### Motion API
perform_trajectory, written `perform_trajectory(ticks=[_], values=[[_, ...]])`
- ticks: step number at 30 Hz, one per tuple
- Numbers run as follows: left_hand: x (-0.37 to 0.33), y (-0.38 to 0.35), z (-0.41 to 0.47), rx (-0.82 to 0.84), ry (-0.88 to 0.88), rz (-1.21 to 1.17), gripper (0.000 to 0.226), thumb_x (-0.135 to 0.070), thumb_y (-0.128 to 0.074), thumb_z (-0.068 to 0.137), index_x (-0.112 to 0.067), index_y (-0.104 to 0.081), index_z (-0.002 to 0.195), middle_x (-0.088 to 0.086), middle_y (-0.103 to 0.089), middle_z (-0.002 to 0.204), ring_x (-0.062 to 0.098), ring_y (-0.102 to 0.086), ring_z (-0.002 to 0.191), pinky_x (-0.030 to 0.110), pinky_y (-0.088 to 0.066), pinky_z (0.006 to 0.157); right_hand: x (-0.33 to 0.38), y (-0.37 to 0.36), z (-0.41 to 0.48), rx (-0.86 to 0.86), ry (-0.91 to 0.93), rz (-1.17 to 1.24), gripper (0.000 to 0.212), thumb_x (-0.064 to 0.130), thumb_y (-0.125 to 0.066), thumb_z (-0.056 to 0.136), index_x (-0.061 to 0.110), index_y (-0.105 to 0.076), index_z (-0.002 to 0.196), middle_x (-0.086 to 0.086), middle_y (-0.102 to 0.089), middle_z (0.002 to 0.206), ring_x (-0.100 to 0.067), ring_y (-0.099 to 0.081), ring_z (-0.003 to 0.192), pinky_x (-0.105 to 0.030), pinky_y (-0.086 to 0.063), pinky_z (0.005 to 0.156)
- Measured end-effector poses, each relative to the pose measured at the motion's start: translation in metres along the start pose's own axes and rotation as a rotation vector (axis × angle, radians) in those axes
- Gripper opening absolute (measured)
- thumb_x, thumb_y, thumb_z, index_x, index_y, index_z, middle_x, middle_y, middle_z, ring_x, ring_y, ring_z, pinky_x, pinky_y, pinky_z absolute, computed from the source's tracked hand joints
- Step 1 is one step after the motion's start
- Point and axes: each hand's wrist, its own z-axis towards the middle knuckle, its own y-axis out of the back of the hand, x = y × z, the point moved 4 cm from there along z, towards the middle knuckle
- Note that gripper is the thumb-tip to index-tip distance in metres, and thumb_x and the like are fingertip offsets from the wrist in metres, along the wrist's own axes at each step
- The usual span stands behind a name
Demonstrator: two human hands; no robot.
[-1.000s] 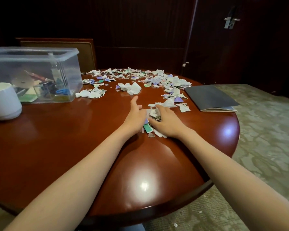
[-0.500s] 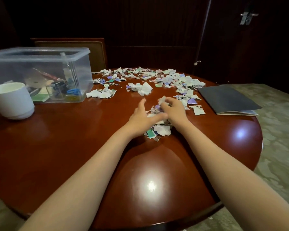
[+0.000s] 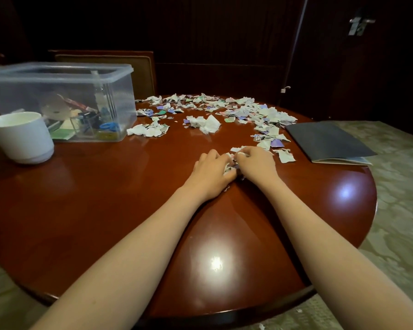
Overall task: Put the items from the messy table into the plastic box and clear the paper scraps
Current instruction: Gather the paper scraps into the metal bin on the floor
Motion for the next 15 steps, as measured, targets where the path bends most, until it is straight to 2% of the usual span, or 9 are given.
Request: perform_trajectory(ticks=[3, 5, 7, 9, 11, 13, 15], values=[[0.002, 0.004, -0.002, -0.098, 0.020, -0.062, 0.033, -0.031, -0.033, 0.101, -0.011, -0.053, 0.119, 0.012, -0.049, 0.116, 0.029, -0.047, 0.108, 0.033, -0.036, 0.084, 0.000, 0.005, -0.002, -0.058, -0.041, 0.091, 0.033, 0.017, -0.038, 0.093, 0.012, -0.065, 0.111, -0.008, -0.064, 0.116, -0.025, -0.055, 0.108, -0.029, -0.040, 0.088], [0.004, 0.008, -0.001, -0.152, 0.045, -0.094, 0.033, -0.029, -0.030, 0.102, -0.008, -0.053, 0.113, 0.012, -0.052, 0.111, 0.029, -0.050, 0.103, 0.031, -0.033, 0.076, -0.003, 0.005, -0.001, -0.083, -0.075, 0.205, 0.032, 0.017, -0.037, 0.093, 0.013, -0.065, 0.108, -0.006, -0.064, 0.115, -0.023, -0.056, 0.102, -0.031, -0.042, 0.091], [0.008, 0.012, -0.001, -0.209, 0.072, -0.157, 0.032, -0.028, -0.029, 0.103, -0.008, -0.054, 0.104, 0.011, -0.055, 0.102, 0.027, -0.051, 0.095, 0.030, -0.032, 0.072, -0.003, 0.004, -0.002, -0.108, -0.104, 0.288, 0.031, 0.015, -0.037, 0.092, 0.016, -0.066, 0.101, -0.005, -0.065, 0.105, -0.021, -0.056, 0.090, -0.034, -0.046, 0.089], [0.012, 0.016, -0.002, -0.267, 0.113, -0.290, 0.029, -0.027, -0.029, 0.103, -0.011, -0.049, 0.089, 0.003, -0.052, 0.084, 0.022, -0.048, 0.082, 0.028, -0.031, 0.065, -0.002, 0.003, -0.003, -0.130, -0.112, 0.363, 0.029, 0.013, -0.037, 0.091, 0.019, -0.065, 0.095, -0.004, -0.062, 0.089, -0.020, -0.054, 0.083, -0.037, -0.049, 0.084], [0.018, 0.022, -0.005, -0.322, 0.162, -0.407, 0.030, -0.026, -0.030, 0.103, -0.014, -0.042, 0.078, -0.004, -0.043, 0.069, 0.017, -0.042, 0.074, 0.027, -0.027, 0.055, 0.001, 0.002, -0.005, -0.133, -0.131, 0.468, 0.030, 0.012, -0.037, 0.090, 0.019, -0.065, 0.094, 0.002, -0.057, 0.075, -0.017, -0.054, 0.072, -0.031, -0.049, 0.070], [0.022, 0.028, -0.007, -0.354, 0.203, -0.493, 0.035, -0.026, -0.030, 0.102, -0.015, -0.043, 0.072, -0.005, -0.042, 0.067, 0.016, -0.040, 0.074, 0.024, -0.026, 0.054, 0.004, -0.002, -0.007, -0.111, -0.200, 0.567, 0.032, 0.010, -0.035, 0.089, 0.018, -0.066, 0.090, 0.003, -0.056, 0.076, -0.014, -0.052, 0.067, -0.025, -0.046, 0.063], [0.023, 0.032, -0.008, -0.364, 0.256, -0.624, 0.033, -0.027, -0.032, 0.102, -0.011, -0.057, 0.087, -0.003, -0.051, 0.081, 0.015, -0.045, 0.082, 0.026, -0.033, 0.065, 0.007, -0.009, -0.007, -0.063, -0.308, 0.694, 0.037, 0.006, -0.033, 0.086, 0.022, -0.067, 0.083, 0.001, -0.058, 0.089, -0.016, -0.053, 0.074, -0.030, -0.049, 0.070]])
